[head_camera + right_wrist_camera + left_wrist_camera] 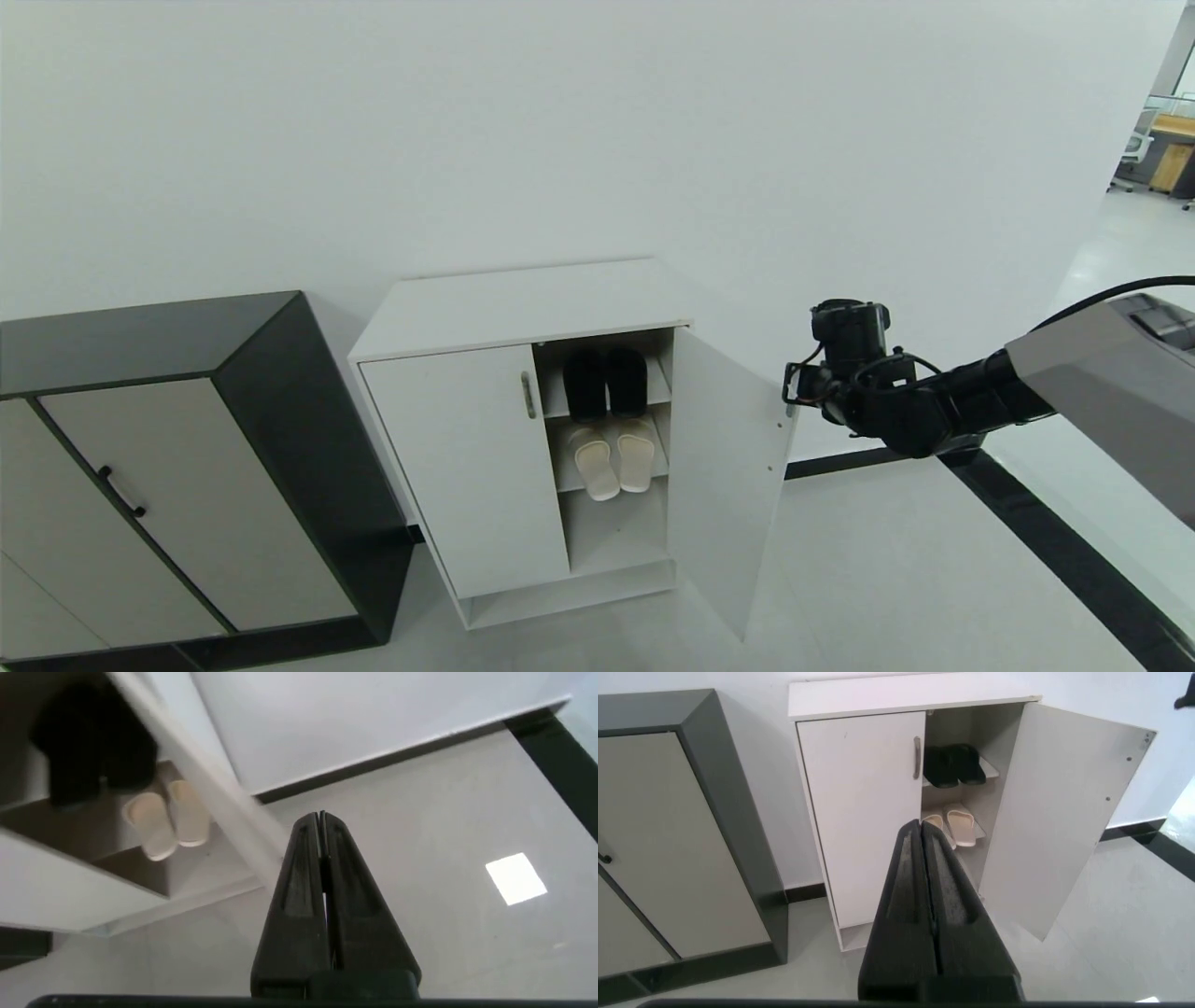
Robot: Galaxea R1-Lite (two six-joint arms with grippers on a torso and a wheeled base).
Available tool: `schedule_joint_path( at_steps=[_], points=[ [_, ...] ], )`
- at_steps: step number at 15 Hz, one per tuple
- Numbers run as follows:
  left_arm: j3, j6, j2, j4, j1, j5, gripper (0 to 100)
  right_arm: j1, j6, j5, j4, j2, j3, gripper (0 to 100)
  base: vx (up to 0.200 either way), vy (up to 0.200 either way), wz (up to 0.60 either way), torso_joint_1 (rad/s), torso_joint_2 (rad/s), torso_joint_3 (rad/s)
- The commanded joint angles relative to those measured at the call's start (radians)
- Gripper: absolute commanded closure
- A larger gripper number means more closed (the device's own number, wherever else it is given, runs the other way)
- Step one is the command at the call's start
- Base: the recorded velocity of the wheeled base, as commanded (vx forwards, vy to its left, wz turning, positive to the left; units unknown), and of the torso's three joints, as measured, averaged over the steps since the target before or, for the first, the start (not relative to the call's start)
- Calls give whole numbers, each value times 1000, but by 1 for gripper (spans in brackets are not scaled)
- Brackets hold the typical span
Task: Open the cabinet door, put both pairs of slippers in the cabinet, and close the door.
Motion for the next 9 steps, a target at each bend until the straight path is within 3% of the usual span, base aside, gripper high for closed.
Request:
schedule_joint_path(
  at_steps=[1, 9],
  points=[
    [0, 0, 1, -1, 0, 0, 100, -4, 1, 0, -1, 49, -18, 100, 0, 0, 0, 0, 0, 0],
    [0, 0, 1, 1, 0, 0, 100, -4, -3, 0, -1, 89, -55, 100, 0, 0, 0, 0, 0, 0]
  ],
)
